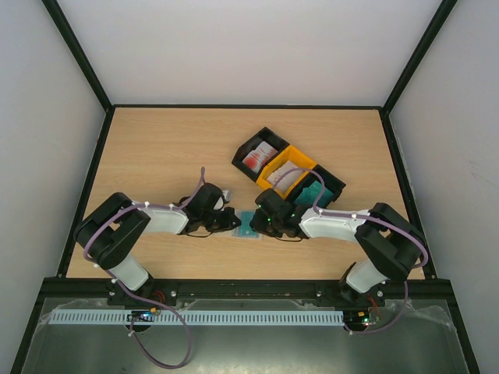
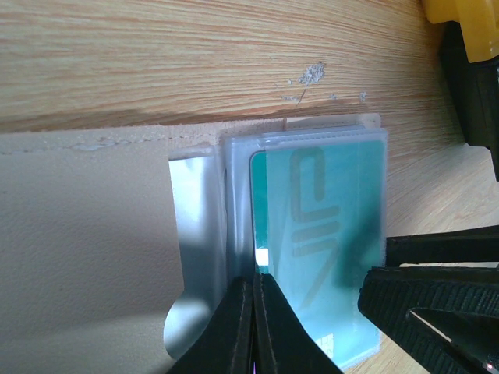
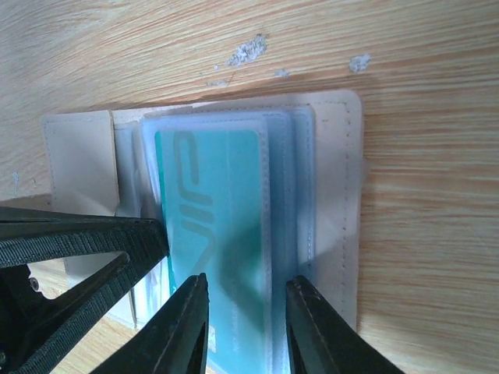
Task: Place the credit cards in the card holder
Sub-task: Insert the credit card into the card holder, then turn over the card slot in the card holder, then pick up the credit card from the storage box.
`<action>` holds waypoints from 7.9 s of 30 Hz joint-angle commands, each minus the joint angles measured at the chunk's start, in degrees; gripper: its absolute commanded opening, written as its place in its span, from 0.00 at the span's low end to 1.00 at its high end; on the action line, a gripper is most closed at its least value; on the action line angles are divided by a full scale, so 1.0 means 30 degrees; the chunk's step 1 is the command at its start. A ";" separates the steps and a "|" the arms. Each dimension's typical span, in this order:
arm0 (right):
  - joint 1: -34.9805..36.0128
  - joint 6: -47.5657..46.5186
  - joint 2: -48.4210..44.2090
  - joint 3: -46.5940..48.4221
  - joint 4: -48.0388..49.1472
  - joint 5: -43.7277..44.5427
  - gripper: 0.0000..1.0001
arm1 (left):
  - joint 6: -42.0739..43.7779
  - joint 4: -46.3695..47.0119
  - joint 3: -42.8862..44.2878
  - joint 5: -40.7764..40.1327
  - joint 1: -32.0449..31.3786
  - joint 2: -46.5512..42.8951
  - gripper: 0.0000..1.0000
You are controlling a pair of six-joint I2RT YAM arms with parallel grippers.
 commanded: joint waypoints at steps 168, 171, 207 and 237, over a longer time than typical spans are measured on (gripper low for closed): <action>-0.9165 -2.1965 0.8749 1.3590 -1.3769 -0.4341 0.41 | -0.4907 0.0650 0.9440 0.0324 0.0250 0.7137 0.21; -0.9168 -2.1966 0.8262 1.3364 -1.3774 -0.4724 0.41 | -0.4678 0.0587 0.9635 0.0617 0.0279 0.7412 0.21; -0.8490 -2.2070 0.7525 1.2542 -1.3690 -0.5211 0.18 | -0.3885 -0.0220 1.0511 0.0872 0.0536 0.7516 0.21; -0.9411 -2.0630 0.3236 1.1900 -1.1472 -0.3061 0.02 | -0.3759 0.0450 0.8937 -0.0887 0.0656 0.3760 0.41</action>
